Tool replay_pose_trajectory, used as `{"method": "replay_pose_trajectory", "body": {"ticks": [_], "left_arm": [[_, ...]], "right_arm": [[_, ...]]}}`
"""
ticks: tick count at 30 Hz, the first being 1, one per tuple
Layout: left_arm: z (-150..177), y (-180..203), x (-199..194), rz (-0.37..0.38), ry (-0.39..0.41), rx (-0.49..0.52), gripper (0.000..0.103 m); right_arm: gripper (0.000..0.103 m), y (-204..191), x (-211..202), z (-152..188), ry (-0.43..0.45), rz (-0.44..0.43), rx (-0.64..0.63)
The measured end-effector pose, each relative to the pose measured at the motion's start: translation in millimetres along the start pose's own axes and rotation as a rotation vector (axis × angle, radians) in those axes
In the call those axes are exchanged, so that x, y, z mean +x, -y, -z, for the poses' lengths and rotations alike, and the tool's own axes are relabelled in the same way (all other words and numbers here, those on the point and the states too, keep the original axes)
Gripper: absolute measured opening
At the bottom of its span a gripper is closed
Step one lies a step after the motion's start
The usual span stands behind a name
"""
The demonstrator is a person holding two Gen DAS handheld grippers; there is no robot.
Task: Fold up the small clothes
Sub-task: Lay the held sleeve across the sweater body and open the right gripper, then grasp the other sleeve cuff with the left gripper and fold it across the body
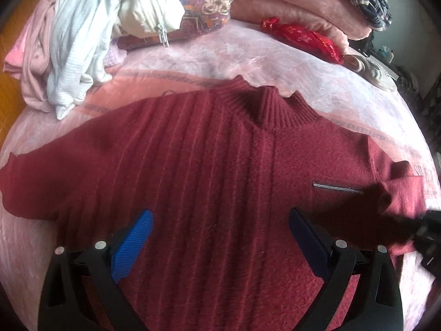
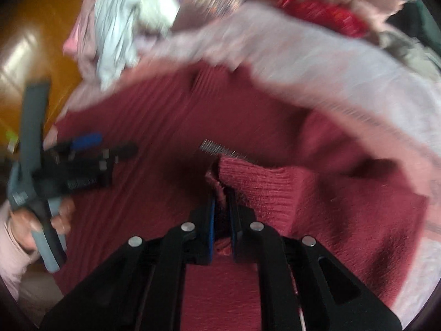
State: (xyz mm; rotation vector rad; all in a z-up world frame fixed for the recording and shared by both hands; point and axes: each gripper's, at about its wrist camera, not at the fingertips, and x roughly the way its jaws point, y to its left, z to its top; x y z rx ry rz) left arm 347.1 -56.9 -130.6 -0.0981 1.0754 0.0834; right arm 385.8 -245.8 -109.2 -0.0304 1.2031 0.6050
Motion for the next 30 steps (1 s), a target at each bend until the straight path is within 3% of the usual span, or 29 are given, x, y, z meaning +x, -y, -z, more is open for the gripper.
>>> {"method": "replay_pose_trajectory", "body": {"ticks": [2,4,6,10,13,19,21,23,25,26,27,28,30], "left_arm": [[0,0,3,0.014,-0.012,-0.007,0.099],[0,3,4,0.03,-0.016,-0.005,0.099],[2,14,2,0.056,-0.014,0.01,0.099],[10,45,0,0.144,-0.05,0.04,0.099],[19,77,4,0.211,-0.087,0.064,0.099],[30,128,29,0.229,-0.144,0.076,0.099],[32,139,33,0.195,-0.134,0.088,0.099],[36,151,31,0.168,-0.092,0.133,0.087],[37,158,24,0.159,-0.054,0.156,0.056],[36,158,21,0.165,-0.048,0.153,0.05],[35,157,19,0.185,-0.048,0.147,0.033],[33,155,18,0.233,-0.058,0.14,0.022],[32,152,13,0.268,-0.056,0.131,0.019]], "right_arm": [[0.024,1,-2,6,-0.023,-0.068,0.016],[0.04,9,-19,7,0.021,-0.102,0.041],[0.04,19,-39,9,0.064,-0.122,0.067],[0.04,56,-79,23,0.146,-0.08,0.144],[0.04,82,-88,42,0.155,-0.05,0.199],[0.04,117,-88,66,0.149,-0.023,0.252],[0.04,126,-89,73,0.151,-0.021,0.267],[0.04,137,-92,81,0.156,-0.017,0.291],[0.04,144,-94,86,0.156,-0.015,0.315],[0.04,147,-95,89,0.158,-0.01,0.325],[0.04,150,-96,91,0.159,-0.006,0.335],[0.04,150,-96,91,0.161,-0.005,0.343],[0.04,153,-99,91,0.167,-0.004,0.357]]}}
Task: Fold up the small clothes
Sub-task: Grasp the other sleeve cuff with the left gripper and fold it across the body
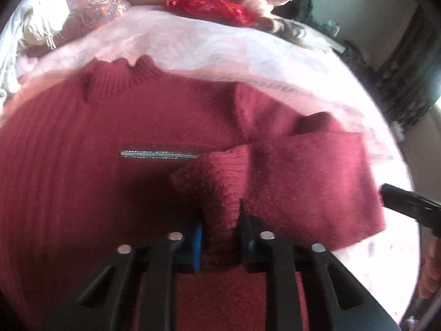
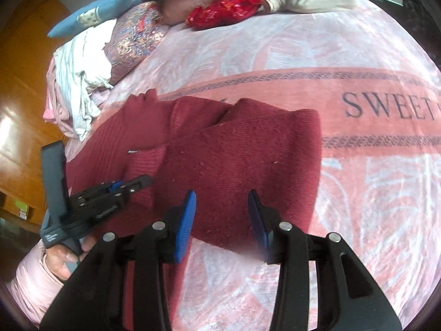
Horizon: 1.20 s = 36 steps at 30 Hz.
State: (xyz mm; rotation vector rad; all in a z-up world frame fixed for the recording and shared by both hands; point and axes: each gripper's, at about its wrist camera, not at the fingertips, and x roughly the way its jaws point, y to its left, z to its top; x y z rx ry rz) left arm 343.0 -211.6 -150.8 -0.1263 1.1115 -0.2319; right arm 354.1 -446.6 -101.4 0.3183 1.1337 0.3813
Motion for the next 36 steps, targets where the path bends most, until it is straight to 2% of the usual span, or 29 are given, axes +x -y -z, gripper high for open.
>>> {"method": "replay_pose_trajectory", "body": {"ticks": [5,9,13,15,17,21,24,25,26,27,28,29,32,33,36], "left_arm": [[-6,-14,-41,-0.021,0.124,0.042,0.016],[-26,-58,-78,-0.055,0.211,0.018,0.016],[-38,-121,-108,-0.138,0.27,-0.014,0.016],[-42,-151,-113,-0.18,0.27,-0.048,0.016],[-42,-183,-111,-0.226,0.257,-0.083,0.016],[-32,-220,-88,-0.239,0.186,-0.138,0.017],[-29,-228,-74,-0.242,0.154,-0.132,0.02],[-27,-229,-69,-0.241,0.139,-0.125,0.022],[-26,-229,-66,-0.242,0.128,-0.12,0.023],[-26,-230,-63,-0.248,0.118,-0.115,0.029],[-25,-231,-64,-0.26,0.112,-0.114,0.037],[-25,-233,-67,-0.268,0.113,-0.116,0.041],[-25,-248,-84,-0.303,0.128,-0.132,0.049],[-25,-257,-92,-0.317,0.132,-0.144,0.055],[-23,-273,-108,-0.322,0.142,-0.17,0.058]], "right_arm": [[0.04,1,-3,-7,0.03,-0.012,0.044],[0.04,-7,5,-12,0.021,-0.047,0.062],[0.04,-25,21,-18,-0.007,-0.068,0.052],[0.045,-34,30,-20,-0.023,-0.074,0.049],[0.055,-44,42,-23,-0.042,-0.062,0.041],[0.056,-55,68,-24,-0.1,-0.081,0.064],[0.057,-60,88,-20,-0.152,-0.031,0.062],[0.045,-58,96,-17,-0.18,0.005,0.068],[0.027,-57,100,-15,-0.184,0.026,0.071],[0.024,-55,100,-14,-0.18,0.03,0.074],[0.016,-53,99,-13,-0.176,0.024,0.078],[0.011,-50,96,-13,-0.172,0.017,0.093],[0.009,-43,90,-11,-0.166,0.007,0.119],[0.009,-43,89,-10,-0.166,0.01,0.11],[0.013,-48,88,-10,-0.169,0.019,0.082]]}}
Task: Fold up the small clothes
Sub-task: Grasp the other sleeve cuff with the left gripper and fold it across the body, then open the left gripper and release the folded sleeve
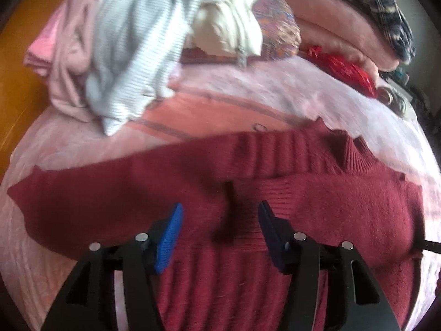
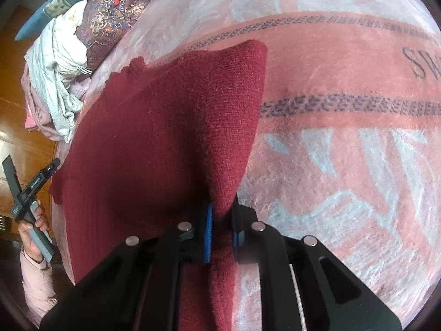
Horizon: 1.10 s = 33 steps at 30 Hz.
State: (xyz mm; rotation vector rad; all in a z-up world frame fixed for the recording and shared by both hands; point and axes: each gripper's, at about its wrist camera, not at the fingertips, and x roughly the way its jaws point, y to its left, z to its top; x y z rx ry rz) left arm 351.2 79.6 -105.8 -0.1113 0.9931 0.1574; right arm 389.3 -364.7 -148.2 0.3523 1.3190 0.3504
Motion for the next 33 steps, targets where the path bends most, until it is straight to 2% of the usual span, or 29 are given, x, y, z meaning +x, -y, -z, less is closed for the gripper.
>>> {"method": "replay_pose_trajectory", "body": {"ticks": [3,4,7,9,11,13,14,16,19,21,22,23,24,26,28,30,32,33], "left_arm": [[6,-8,-3,0.039,-0.064,-0.018,0.059],[11,-9,-1,0.076,-0.102,-0.036,0.059],[24,-1,7,0.143,-0.183,-0.069,0.059],[26,9,12,0.132,-0.188,-0.062,0.059],[25,19,16,0.089,-0.154,-0.028,0.059],[25,24,27,0.04,-0.161,0.002,0.059],[25,24,36,0.025,-0.183,0.002,0.059],[30,18,52,0.031,-0.21,-0.023,0.065],[32,16,49,0.042,-0.195,-0.001,0.065],[30,12,39,0.06,-0.189,-0.002,0.066],[29,9,36,0.062,-0.191,-0.002,0.071],[28,5,32,0.064,-0.19,0.001,0.076],[27,-3,26,0.062,-0.181,0.007,0.087],[24,-20,18,0.04,-0.159,0.013,0.09],[22,-48,12,0.006,-0.147,-0.002,0.096],[22,-77,6,-0.027,-0.137,-0.028,0.097],[21,-116,1,-0.094,-0.121,-0.058,0.098],[22,-135,0,-0.129,-0.115,-0.07,0.098]], "right_arm": [[0.024,-11,-11,3,0.023,0.068,-0.03],[0.026,-15,-14,2,0.037,0.085,-0.031],[0.026,-22,-26,1,0.09,0.121,-0.057],[0.026,-27,-30,-1,0.105,0.084,-0.064],[0.026,-37,-24,-3,0.088,0.052,-0.089],[0.024,-37,-7,-5,0.04,0.048,-0.078],[0.02,-33,2,-5,0.013,0.059,-0.06],[0.009,-27,13,-5,0.003,0.07,-0.038],[0.01,-30,7,-9,-0.014,0.076,-0.028],[0.022,-44,-3,-8,0.004,0.091,-0.067],[0.034,-54,-4,-7,0.005,0.095,-0.087],[0.041,-68,-4,-7,0.003,0.092,-0.107],[0.041,-77,-3,-6,-0.001,0.082,-0.121],[0.043,-105,3,-3,-0.012,0.039,-0.151],[0.051,-144,18,-1,-0.037,0.009,-0.195],[0.057,-171,31,-1,-0.048,0.0,-0.224],[0.065,-207,50,-3,-0.068,-0.029,-0.245],[0.065,-228,63,-4,-0.083,-0.037,-0.255]]}}
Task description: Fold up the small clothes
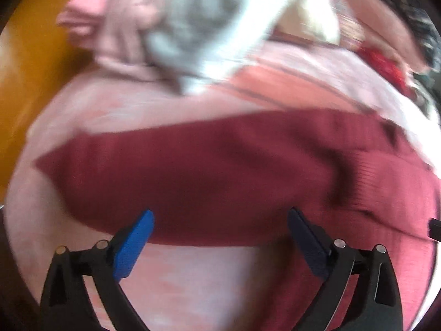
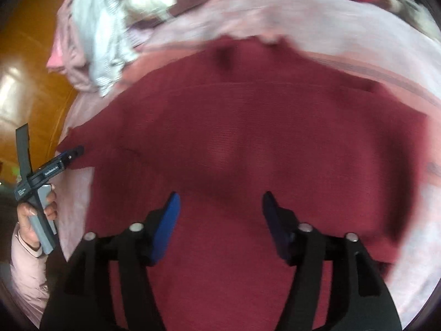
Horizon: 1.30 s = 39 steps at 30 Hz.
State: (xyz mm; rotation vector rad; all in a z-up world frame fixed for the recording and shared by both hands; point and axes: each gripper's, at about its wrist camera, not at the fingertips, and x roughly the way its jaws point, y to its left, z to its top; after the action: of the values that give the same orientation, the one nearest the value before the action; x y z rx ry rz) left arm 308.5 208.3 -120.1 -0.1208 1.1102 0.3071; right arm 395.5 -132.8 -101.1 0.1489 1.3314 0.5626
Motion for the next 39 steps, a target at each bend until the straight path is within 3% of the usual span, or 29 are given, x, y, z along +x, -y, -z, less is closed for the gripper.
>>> {"method": "replay_pose_trajectory", "body": {"ticks": [6,8,11,14,16,18,21,23,26,30,34,39], "left_arm": [[-7,-114,10,-0.204,0.041,-0.099,0.098],[-13,-145,19,-0.214,0.04,-0.146,0.098],[-22,-168,35,-0.138,0.052,-0.162,0.096],[-31,-165,50,-0.064,0.056,-0.121,0.087],[-33,-163,62,-0.042,0.014,-0.131,0.062],[-31,-165,73,-0.011,-0.02,-0.167,0.049],[-27,-167,81,-0.034,-0.018,-0.187,0.032],[-28,-168,78,-0.052,-0.004,-0.19,0.01],[-28,-175,65,-0.007,0.039,-0.263,0.009],[-28,-155,33,0.098,0.13,-0.248,0.008],[-33,-107,-8,0.244,0.215,-0.186,0.008],[-31,-30,-35,0.381,0.234,-0.089,0.008]], "right_arm": [[0.069,-68,46,-21,-0.014,-0.026,-0.032],[0.069,-85,60,-26,-0.024,-0.03,-0.042],[0.07,-98,71,-27,-0.026,0.003,-0.077],[0.07,-99,75,-25,-0.022,0.023,-0.094],[0.071,-97,75,-25,-0.017,0.011,-0.091],[0.071,-94,74,-24,-0.013,-0.003,-0.09],[0.07,-89,70,-21,-0.014,-0.017,-0.091],[0.07,-83,65,-17,-0.013,-0.016,-0.093],[0.07,-71,56,-13,-0.006,-0.014,-0.084],[0.069,-50,38,-7,0.013,0.012,-0.076],[0.069,-30,25,-5,0.028,0.006,-0.045],[0.069,-9,12,1,0.04,0.008,-0.019]]}}
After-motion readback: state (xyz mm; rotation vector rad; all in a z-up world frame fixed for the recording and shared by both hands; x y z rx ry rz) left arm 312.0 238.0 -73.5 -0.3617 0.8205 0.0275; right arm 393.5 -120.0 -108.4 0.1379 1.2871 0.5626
